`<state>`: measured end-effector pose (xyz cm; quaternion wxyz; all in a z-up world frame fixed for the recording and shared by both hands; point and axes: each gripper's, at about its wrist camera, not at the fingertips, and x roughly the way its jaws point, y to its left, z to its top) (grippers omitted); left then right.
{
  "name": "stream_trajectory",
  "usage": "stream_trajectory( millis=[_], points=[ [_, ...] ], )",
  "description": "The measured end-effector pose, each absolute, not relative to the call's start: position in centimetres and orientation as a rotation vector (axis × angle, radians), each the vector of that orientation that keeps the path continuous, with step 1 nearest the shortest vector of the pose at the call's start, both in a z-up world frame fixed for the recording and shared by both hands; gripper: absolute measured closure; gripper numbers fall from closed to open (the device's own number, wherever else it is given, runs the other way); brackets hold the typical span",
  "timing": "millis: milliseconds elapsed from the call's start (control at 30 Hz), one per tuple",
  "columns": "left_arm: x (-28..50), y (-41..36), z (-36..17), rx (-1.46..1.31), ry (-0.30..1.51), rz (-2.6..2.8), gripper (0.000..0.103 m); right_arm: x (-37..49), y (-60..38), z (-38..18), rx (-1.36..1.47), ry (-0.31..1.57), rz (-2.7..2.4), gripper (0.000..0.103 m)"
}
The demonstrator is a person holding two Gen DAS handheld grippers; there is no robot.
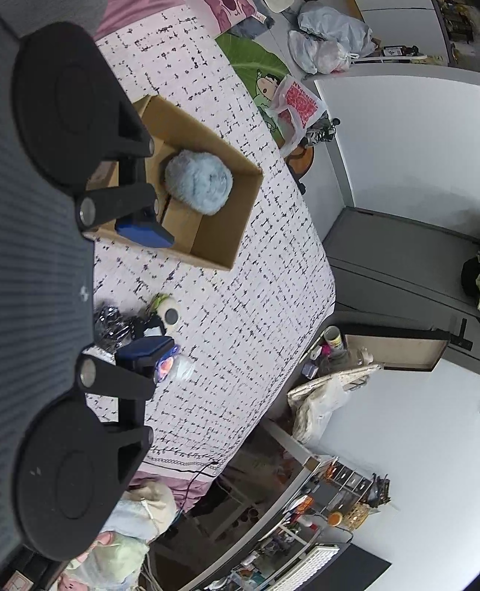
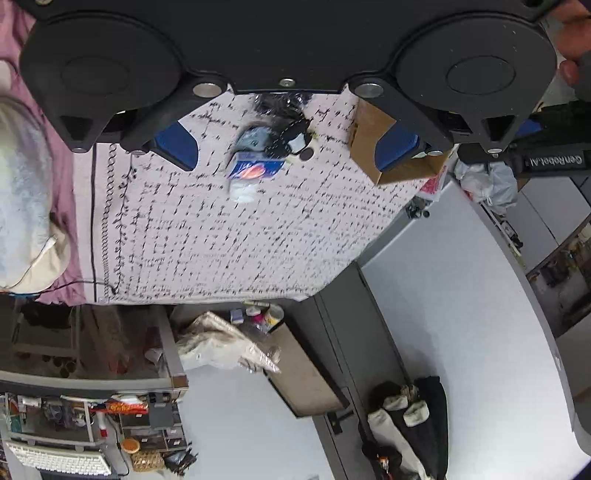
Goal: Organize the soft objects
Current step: 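Move the right tool down to the clear bag of black items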
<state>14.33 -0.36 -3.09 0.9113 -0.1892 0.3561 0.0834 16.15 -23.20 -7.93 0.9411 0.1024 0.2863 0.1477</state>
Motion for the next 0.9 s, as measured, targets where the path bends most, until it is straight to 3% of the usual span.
stream_trajectory(
  millis=[100, 233, 367, 900],
  points=[
    [14.3, -1.6, -3.2, -0.359, 0.756, 0.176, 0.047, 16.0, -24.5, -7.8, 0.231, 0.585, 0.297, 0.0],
    [13.8, -3.3, -3.4, -0.291, 0.733, 0.194, 0.021, 16.2, -25.7, -8.1, 0.259, 0.597, 0.297, 0.0],
    [13.9, -4.4, -3.8, -0.253, 0.743, 0.18, 0.012, 16.6, -26.5, -9.2, 0.304, 0.627, 0.318, 0.0],
    [16.2, -5.6, -6.7, -0.319, 0.779, 0.206, 0.012, 18.8, -28.2, -13.0, 0.477, 0.763, 0.335, 0.0]
  ],
)
